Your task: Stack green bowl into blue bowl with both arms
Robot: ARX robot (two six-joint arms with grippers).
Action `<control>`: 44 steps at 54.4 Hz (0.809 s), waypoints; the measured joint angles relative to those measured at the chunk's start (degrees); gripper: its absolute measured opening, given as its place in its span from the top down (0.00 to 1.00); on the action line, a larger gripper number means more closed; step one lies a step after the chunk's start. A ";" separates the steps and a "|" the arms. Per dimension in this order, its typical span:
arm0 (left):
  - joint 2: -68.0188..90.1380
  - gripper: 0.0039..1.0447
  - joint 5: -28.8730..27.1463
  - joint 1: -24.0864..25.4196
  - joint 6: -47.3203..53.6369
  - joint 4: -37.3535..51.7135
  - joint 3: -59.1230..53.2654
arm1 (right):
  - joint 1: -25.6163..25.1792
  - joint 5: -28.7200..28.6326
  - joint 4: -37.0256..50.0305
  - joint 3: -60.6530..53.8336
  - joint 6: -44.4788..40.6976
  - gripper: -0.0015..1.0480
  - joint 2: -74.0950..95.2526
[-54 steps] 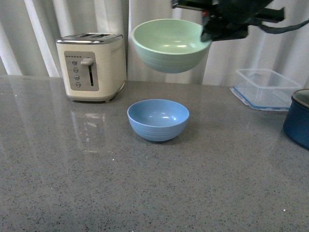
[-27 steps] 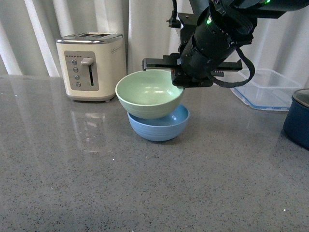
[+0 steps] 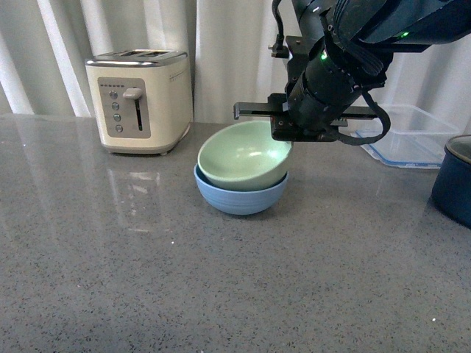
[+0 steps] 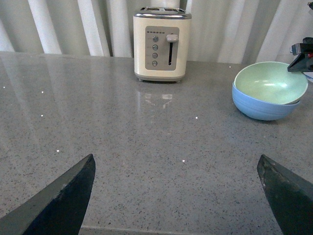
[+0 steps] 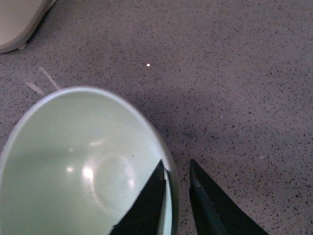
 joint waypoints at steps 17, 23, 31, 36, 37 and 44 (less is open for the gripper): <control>0.00 0.06 0.00 -0.02 0.00 0.00 0.00 | -0.70 -9.31 13.40 -11.41 2.10 0.33 -10.56; 0.00 0.06 0.00 -0.02 0.00 0.00 0.00 | -1.01 -5.60 26.95 -20.22 0.63 0.23 -18.08; 0.00 0.06 -0.04 -0.02 0.00 0.00 0.00 | -4.24 7.61 51.89 -41.62 -8.83 0.53 -28.98; 0.00 0.06 -0.02 -0.02 0.00 0.00 0.00 | -7.37 5.29 56.87 -54.75 -10.34 0.75 -34.32; 0.00 0.06 0.02 -0.02 0.00 0.00 0.00 | -7.76 4.90 57.42 -56.43 -10.45 0.79 -35.17; 0.00 0.06 0.00 -0.02 0.00 0.00 0.00 | -10.75 1.51 61.31 -67.98 -11.08 0.99 -43.15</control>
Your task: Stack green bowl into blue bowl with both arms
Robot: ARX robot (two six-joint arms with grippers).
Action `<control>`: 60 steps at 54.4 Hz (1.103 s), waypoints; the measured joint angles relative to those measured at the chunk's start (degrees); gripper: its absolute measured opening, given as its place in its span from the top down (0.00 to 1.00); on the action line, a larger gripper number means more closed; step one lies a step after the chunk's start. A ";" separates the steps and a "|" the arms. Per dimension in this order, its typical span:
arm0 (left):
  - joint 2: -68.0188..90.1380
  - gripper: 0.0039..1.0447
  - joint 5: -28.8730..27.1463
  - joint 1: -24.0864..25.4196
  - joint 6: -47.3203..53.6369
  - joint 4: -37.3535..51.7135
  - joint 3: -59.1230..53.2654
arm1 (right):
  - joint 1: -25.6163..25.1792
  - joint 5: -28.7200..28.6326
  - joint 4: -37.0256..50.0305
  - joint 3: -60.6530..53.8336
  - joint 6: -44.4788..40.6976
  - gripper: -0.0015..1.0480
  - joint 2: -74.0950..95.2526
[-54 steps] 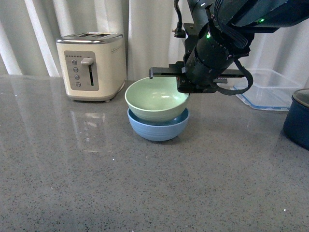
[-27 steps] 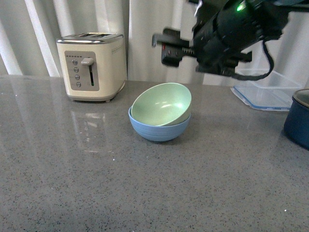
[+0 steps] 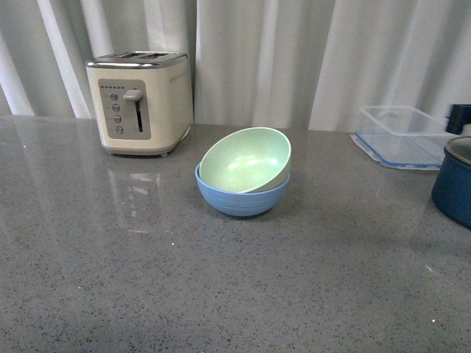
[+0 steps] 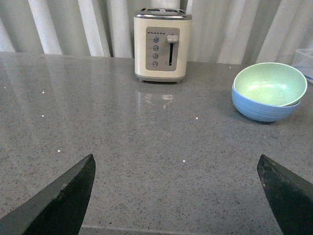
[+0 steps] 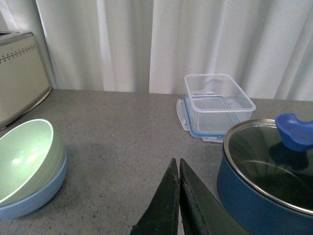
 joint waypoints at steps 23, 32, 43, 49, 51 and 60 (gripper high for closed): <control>0.00 0.06 0.00 0.00 0.00 0.00 0.00 | -5.31 -5.25 0.50 -17.14 0.00 0.99 -16.11; 0.00 0.06 0.00 0.00 0.00 0.00 0.00 | -7.93 -8.74 -1.84 -20.55 0.00 0.99 -21.57; 0.00 0.06 0.00 0.00 0.00 0.00 0.00 | -10.54 -10.12 -6.12 -23.76 -0.02 0.99 -29.09; 0.00 0.06 0.00 0.00 0.00 0.00 0.00 | -10.56 -10.23 -6.10 -25.64 0.00 0.99 -31.69; 0.00 0.06 0.00 0.00 0.00 0.00 0.00 | -10.56 -10.23 -5.51 -26.60 0.00 0.99 -32.35; 0.00 0.06 0.00 0.02 0.00 0.00 0.00 | -10.56 -10.29 -11.87 -28.11 0.00 0.99 -39.39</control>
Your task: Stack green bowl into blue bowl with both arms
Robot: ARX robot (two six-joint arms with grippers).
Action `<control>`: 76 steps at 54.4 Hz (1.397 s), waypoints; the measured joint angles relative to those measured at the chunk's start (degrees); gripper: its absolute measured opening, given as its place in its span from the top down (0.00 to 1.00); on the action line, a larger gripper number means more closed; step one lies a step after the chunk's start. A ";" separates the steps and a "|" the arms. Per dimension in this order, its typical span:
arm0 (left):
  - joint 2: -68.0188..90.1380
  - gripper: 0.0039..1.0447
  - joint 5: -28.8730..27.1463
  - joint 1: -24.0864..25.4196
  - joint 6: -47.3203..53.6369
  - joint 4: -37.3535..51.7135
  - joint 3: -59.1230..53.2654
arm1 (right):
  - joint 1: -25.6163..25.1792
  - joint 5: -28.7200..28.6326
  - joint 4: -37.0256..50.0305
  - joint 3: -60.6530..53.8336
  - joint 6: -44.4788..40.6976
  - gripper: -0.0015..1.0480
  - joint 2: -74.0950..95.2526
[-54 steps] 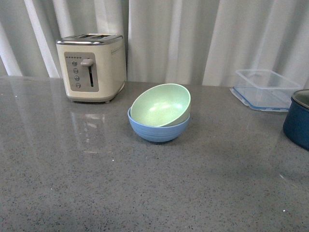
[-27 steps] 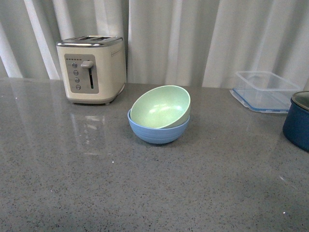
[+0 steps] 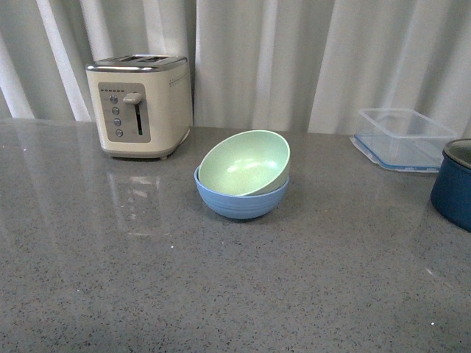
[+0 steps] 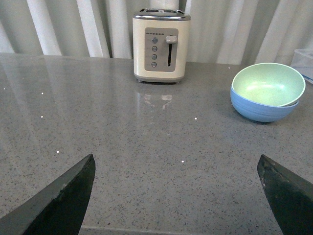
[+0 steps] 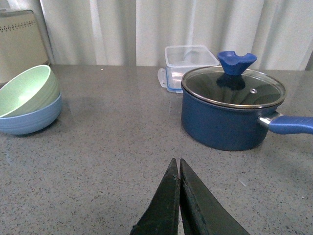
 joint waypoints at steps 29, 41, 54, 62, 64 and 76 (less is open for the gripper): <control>0.00 0.06 0.00 -0.02 0.00 0.00 0.00 | 0.00 -0.02 -16.59 -0.22 0.00 0.99 -17.70; 0.00 0.06 0.00 -0.02 0.00 0.00 0.00 | 0.00 -0.02 -21.11 -0.22 0.00 0.99 -22.34; 0.00 0.06 0.00 -0.02 0.00 0.00 0.00 | 0.00 -0.02 -25.66 -0.22 0.00 0.99 -26.93; 0.00 0.06 0.00 -0.02 0.00 0.00 0.00 | 0.00 -0.02 -31.17 -0.17 0.00 0.99 -31.32; 0.00 0.06 0.00 -0.02 0.00 0.00 0.00 | 0.00 -0.09 -34.36 -0.20 -0.02 0.99 -33.75; -0.02 0.06 0.00 -0.02 0.00 0.00 0.00 | 0.00 -0.09 -36.92 -0.20 -0.07 0.97 -37.75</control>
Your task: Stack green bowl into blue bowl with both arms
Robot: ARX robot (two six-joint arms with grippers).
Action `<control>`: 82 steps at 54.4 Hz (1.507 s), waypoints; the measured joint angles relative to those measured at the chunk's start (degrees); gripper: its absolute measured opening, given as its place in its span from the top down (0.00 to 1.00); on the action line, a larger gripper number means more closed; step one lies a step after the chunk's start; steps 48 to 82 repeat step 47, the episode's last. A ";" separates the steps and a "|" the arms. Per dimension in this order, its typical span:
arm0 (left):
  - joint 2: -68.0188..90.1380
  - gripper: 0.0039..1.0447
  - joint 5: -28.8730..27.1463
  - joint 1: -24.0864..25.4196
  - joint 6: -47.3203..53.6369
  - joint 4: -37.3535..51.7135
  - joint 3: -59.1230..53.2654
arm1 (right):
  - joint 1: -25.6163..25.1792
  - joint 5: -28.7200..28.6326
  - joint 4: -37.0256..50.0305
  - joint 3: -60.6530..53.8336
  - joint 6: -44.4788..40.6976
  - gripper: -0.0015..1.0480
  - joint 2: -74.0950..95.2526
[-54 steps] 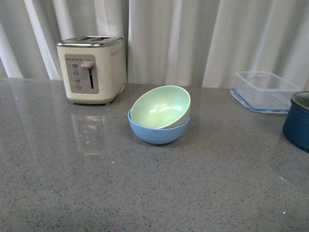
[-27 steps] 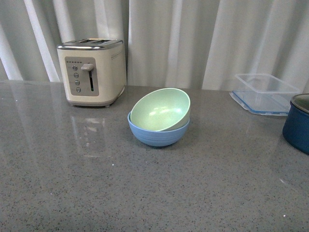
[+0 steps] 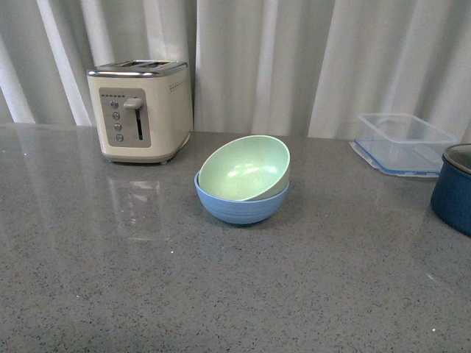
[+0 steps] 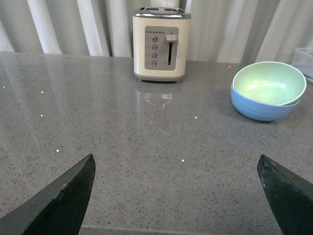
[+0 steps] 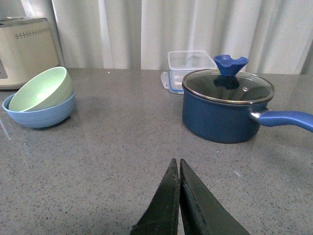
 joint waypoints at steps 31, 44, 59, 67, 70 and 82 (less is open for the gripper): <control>0.02 0.06 0.00 0.00 0.00 0.00 0.00 | 0.00 0.00 0.00 0.00 0.09 0.08 -0.04; 0.02 0.06 0.00 0.00 0.00 0.00 0.00 | 0.00 0.00 0.00 0.00 0.04 0.10 -0.04; 0.02 0.06 0.00 0.00 0.00 0.00 0.00 | 0.00 0.00 0.00 0.00 0.04 0.10 -0.04; 0.02 0.06 0.00 0.00 0.00 0.00 0.00 | 0.00 0.00 0.00 0.00 0.04 0.10 -0.04; 0.02 0.06 0.00 0.00 0.00 0.00 0.00 | 0.00 0.00 0.00 0.00 0.04 0.10 -0.04; 0.02 0.06 0.00 0.00 0.00 0.00 0.00 | 0.00 0.00 0.00 0.00 0.04 0.10 -0.04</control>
